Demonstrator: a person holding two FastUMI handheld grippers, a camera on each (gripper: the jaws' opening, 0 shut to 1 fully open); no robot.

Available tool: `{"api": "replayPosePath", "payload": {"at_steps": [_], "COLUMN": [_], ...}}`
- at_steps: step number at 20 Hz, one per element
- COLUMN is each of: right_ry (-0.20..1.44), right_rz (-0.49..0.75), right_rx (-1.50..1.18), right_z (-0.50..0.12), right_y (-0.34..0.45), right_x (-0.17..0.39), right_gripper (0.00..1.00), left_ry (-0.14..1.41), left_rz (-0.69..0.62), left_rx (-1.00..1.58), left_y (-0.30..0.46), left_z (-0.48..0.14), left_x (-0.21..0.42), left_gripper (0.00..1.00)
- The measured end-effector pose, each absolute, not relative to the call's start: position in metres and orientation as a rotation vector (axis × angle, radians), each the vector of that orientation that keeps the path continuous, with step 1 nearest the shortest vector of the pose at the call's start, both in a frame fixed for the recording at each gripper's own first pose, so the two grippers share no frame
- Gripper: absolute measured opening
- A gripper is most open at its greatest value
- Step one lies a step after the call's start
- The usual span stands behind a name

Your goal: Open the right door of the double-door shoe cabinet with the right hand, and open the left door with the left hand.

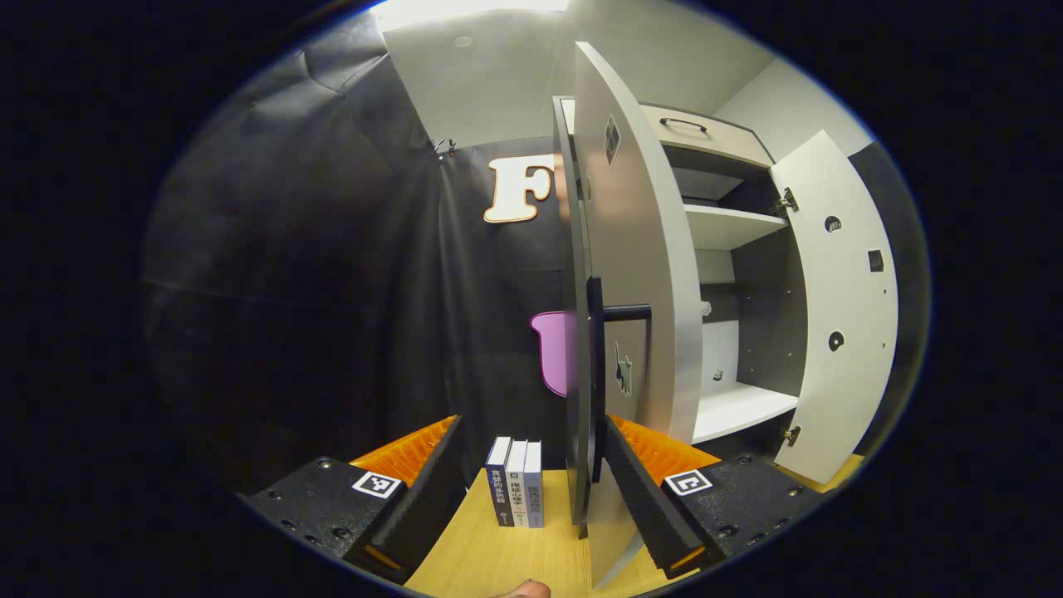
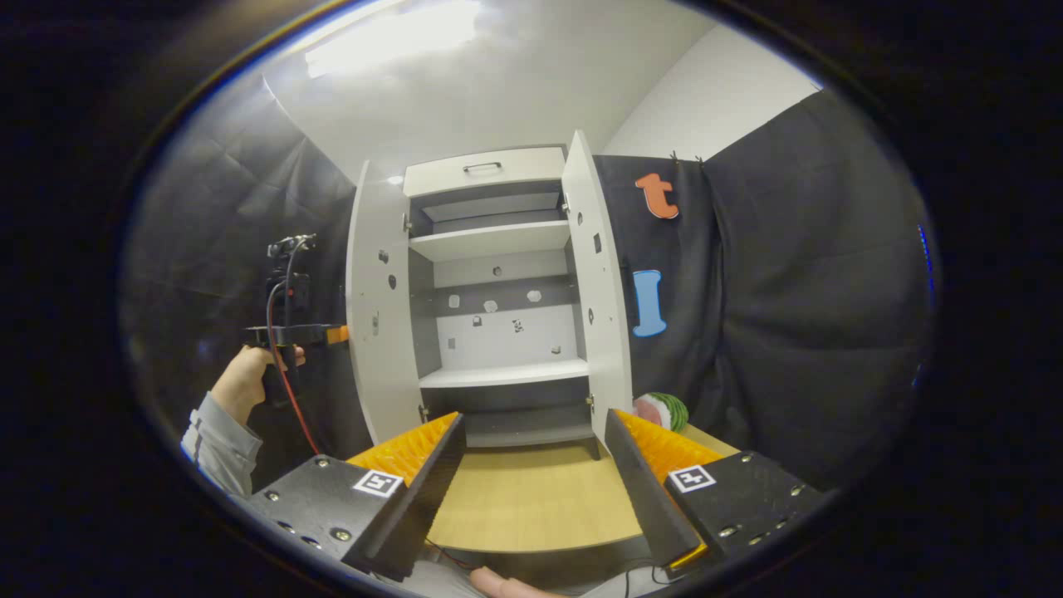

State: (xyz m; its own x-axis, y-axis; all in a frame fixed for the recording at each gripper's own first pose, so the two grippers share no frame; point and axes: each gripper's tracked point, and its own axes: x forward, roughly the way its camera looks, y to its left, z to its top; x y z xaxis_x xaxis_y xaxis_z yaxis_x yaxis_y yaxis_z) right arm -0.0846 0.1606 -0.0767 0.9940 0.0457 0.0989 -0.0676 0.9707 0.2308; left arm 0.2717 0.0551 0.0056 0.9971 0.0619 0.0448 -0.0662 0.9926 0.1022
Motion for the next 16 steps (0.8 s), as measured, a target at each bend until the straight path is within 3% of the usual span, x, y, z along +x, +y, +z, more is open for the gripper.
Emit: {"api": "replayPosePath", "payload": {"at_steps": [10, 14, 16], "right_ry": [-0.092, -0.093, -0.102], "right_rz": [0.036, 0.032, 0.026], "right_rx": [0.230, 0.220, 0.206], "right_z": [-0.076, -0.074, -0.068], "right_y": [0.157, 0.156, 0.154], "right_x": [-0.078, -0.076, -0.071], "right_gripper": [1.00, 1.00, 1.00], "left_ry": [0.051, 0.012, 0.061], "left_rz": [0.088, 0.046, 0.123], "left_rx": [0.076, 0.029, 0.051], "left_y": [0.029, -0.004, 0.002], "left_z": [-0.008, -0.002, -0.015], "left_x": [0.201, 0.157, 0.132], "left_gripper": [1.00, 0.99, 0.99]}}
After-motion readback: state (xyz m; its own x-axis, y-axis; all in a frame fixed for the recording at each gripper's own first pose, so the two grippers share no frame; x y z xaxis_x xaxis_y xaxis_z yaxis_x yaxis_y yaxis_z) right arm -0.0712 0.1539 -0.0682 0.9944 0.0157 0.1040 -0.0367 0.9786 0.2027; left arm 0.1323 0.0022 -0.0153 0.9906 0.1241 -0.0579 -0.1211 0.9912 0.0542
